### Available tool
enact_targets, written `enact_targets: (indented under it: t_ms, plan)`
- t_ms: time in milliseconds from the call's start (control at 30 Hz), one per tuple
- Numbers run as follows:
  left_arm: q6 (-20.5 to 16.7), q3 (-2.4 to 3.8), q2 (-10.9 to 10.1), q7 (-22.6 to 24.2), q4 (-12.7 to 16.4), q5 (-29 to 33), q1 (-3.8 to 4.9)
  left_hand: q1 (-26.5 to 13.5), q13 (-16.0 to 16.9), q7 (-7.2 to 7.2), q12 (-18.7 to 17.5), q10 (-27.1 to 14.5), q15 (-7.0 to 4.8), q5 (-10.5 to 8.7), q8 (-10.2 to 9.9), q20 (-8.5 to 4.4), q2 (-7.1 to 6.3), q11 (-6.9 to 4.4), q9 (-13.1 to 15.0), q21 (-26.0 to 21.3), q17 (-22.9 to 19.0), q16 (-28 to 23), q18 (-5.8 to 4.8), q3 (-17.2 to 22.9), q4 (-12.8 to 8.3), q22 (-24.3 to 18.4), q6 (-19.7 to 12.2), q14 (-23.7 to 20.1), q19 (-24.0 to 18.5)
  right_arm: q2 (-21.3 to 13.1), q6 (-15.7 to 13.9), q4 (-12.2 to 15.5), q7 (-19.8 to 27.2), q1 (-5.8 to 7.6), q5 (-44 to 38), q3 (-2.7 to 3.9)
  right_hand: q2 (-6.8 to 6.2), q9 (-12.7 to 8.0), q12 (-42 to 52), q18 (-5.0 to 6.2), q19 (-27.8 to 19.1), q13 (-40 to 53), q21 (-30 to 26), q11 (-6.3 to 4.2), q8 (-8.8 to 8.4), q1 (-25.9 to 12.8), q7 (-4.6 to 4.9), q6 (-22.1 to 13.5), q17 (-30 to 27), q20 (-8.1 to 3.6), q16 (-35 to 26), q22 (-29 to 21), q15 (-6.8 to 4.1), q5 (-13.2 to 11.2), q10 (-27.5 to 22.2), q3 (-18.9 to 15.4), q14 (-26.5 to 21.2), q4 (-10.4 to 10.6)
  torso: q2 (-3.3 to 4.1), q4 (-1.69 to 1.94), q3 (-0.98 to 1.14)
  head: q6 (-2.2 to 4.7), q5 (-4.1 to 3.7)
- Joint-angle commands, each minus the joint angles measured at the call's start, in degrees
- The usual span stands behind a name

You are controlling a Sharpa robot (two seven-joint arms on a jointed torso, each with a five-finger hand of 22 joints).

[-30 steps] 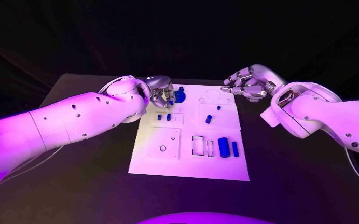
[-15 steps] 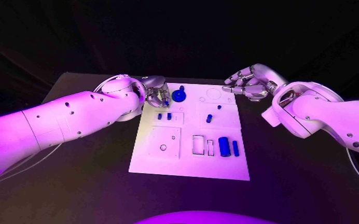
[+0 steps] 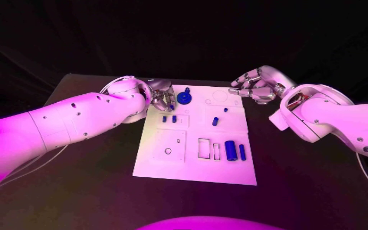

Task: Assemble the parts on the task board

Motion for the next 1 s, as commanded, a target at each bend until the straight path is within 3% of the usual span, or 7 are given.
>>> enact_targets:
  t_ms: [33, 1000]
  plan:
    - [1.18, 0.04, 0.36, -0.28, -0.28, -0.35, 0.06, -0.59, -0.01, 0.04, -0.35, 0.46, 0.12, -0.04, -0.37, 0.09, 0.07, -0.1, -0.04, -0.03, -0.06, -0.2, -0.28, 0.0, 0.34, -0.05, 0.44, 0.02, -0.28, 0.04, 0.46, 0.08, 0.32, -0.03, -0.6, 0.0, -0.07, 0.1, -0.21, 1.09, -0.22, -0.06, -0.25, 0.02, 0.31, 0.46, -0.03, 0.17, -0.05, 0.03, -0.18, -0.07, -0.47, 0.19, 0.27, -0.38, 0.02, 0.11, 0.0, 0.01, 0.0, -0.04, -0.06]
    - [4.25, 0.0, 1.56, -1.34, -1.35, -1.7, 0.03, -0.9, 0.03, 0.0, -0.51, 0.57, 0.11, -0.04, -0.49, 0.08, -0.05, -0.13, -0.07, -0.02, -0.27, -0.29, -0.3, -0.14, 0.36, 0.0, 0.47, -0.07, -0.3, 0.14, 0.56, 0.01, 0.35, -0.03, -0.6, 0.0, -0.07, 0.1, -0.21, 1.09, -0.22, -0.06, -0.25, 0.02, 0.31, 0.46, -0.03, 0.17, -0.05, 0.03, -0.18, -0.07, -0.47, 0.19, 0.27, -0.38, 0.02, 0.11, -0.05, 0.03, -0.03, -0.22, -0.03]
